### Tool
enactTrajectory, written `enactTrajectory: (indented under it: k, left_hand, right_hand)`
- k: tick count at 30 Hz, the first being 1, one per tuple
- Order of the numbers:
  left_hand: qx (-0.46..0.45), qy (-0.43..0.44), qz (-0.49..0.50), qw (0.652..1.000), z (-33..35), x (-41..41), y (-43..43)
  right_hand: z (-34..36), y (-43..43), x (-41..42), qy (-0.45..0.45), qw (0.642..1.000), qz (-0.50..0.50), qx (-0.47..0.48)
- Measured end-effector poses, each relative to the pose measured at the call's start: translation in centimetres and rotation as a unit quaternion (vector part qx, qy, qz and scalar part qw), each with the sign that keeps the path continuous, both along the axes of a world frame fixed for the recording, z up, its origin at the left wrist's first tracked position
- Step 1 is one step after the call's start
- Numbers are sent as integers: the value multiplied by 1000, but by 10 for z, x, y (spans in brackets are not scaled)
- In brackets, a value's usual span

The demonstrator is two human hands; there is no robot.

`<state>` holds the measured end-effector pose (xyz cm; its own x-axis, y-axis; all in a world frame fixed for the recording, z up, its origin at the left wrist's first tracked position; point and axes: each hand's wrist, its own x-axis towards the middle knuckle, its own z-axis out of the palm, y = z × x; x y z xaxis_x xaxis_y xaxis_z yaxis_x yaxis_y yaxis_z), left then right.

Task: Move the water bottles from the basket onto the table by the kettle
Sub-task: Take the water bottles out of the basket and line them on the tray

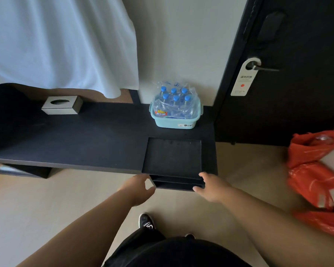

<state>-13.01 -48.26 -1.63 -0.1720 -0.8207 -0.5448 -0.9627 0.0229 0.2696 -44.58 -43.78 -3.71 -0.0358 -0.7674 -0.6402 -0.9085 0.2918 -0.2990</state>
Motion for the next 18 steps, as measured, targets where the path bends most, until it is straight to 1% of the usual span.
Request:
enactTrajectory:
  k: [6,11,18]
  left_hand:
    - [5,-7,2,1000,-9,3,-32]
    - [1,5,-3,1000,-15,3,-64]
    - [-1,3,-38,999,-19,8,-135]
  right_hand:
    - [-4,-24,-2,1,1000,1,5]
    - [-4,-51,-3,9,1000,0,9]
    - [-5,-106,13,13,1000,-13,2]
